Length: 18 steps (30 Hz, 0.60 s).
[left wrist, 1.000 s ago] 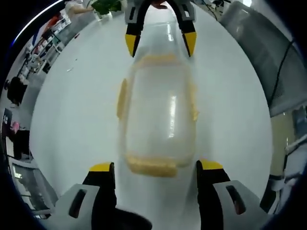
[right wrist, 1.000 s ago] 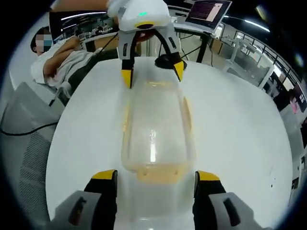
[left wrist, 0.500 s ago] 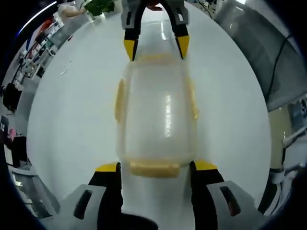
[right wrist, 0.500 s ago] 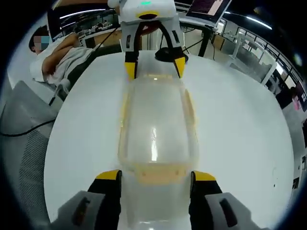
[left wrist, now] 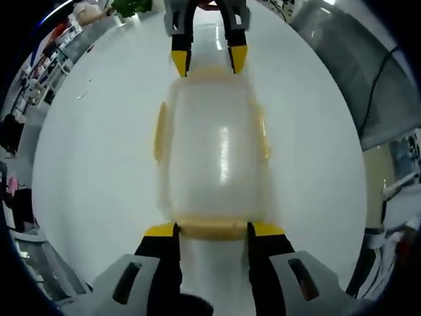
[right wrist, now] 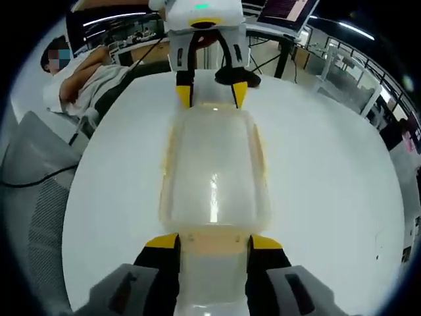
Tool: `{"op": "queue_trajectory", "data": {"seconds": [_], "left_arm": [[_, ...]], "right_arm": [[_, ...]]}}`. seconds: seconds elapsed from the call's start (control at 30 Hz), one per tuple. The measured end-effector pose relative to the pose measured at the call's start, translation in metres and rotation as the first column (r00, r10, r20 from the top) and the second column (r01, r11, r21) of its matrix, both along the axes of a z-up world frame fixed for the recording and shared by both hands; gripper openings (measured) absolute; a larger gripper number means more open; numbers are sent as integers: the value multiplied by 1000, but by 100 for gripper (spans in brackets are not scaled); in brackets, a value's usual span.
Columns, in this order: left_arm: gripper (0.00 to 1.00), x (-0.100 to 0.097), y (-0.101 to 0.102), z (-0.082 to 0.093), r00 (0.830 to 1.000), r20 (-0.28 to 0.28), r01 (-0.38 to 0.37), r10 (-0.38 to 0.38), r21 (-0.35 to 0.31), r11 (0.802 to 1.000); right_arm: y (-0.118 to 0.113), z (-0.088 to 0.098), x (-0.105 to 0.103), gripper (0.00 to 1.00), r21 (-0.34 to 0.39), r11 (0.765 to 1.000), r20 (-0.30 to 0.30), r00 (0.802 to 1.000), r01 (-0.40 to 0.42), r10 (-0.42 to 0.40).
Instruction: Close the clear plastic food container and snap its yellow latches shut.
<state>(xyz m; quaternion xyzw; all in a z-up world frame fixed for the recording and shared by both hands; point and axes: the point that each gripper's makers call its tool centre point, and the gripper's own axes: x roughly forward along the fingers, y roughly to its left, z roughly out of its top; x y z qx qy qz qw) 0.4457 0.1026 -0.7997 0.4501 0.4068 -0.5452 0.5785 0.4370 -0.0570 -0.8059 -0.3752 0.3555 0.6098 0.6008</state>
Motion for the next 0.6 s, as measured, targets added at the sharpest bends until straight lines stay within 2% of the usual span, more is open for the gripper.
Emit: {"op": "queue_trajectory", "data": {"seconds": [0.07, 0.27, 0.6], "left_arm": [[37, -3, -3, 5, 1000, 3, 1, -1, -2, 1000], [38, -1, -1, 1, 1000, 1, 11, -11, 20, 1000], [39, 1, 0, -3, 999, -51, -9, 9, 17, 1000]], "right_arm": [[-1, 0, 0, 38, -12, 1000, -6, 1000, 9, -9], [-1, 0, -2, 37, -35, 999, -5, 1000, 10, -11], [-2, 0, -1, 37, -84, 996, -11, 1000, -24, 23]]}}
